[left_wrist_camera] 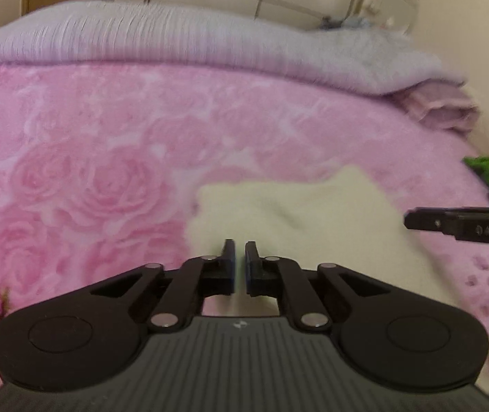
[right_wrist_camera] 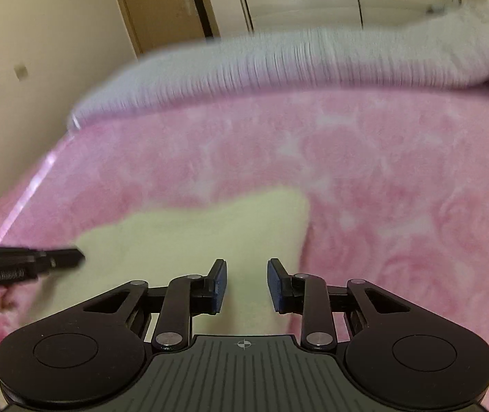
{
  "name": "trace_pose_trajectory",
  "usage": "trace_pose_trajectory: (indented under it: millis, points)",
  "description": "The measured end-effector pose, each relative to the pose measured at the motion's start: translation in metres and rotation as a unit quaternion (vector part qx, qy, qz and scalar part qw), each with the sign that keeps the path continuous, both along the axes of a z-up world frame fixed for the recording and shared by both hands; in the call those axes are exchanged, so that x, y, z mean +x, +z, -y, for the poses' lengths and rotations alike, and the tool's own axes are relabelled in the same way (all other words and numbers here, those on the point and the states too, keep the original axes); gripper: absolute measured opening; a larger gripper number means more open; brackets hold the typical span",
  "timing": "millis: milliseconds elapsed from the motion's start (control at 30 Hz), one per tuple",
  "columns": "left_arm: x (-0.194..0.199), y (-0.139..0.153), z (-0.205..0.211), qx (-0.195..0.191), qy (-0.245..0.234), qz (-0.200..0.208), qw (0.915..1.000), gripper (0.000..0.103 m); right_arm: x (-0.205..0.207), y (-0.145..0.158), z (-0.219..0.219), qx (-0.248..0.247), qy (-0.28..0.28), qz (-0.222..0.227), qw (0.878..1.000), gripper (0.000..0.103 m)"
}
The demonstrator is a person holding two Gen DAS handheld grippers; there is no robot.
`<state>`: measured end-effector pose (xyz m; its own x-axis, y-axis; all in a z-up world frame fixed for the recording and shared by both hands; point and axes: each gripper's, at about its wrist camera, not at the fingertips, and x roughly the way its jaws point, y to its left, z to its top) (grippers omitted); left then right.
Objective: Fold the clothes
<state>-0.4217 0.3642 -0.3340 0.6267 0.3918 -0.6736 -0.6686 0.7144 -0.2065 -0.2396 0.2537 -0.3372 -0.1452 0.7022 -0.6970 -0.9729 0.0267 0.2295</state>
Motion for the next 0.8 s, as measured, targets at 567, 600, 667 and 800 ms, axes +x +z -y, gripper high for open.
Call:
trace_pose_trajectory:
  millis: [567, 600, 667, 800]
  points:
    - [0.051, -0.014, -0.027, 0.001, -0.047, -0.017, 0.9988, 0.01, -0.033, -0.017, -0.093, 0.034, 0.152, 0.049, 0.987, 0.023]
    - [0.049, -0.017, -0.028, 0.004, -0.041, -0.017, 0.999, 0.006, -0.028, -0.019, -0.094, 0.036, 0.136, 0.054, 0.989, 0.023]
    - [0.044, -0.021, -0.029, 0.009, -0.03, -0.015, 0.9994, 0.003, -0.01, -0.022, -0.095, 0.026, 0.081, 0.065, 0.994, 0.024]
    - [0.04, -0.021, -0.032, 0.001, -0.018, -0.003, 0.9998, 0.003, 0.024, -0.021, -0.077, 0.01, 0.016, 0.029, 0.999, 0.024]
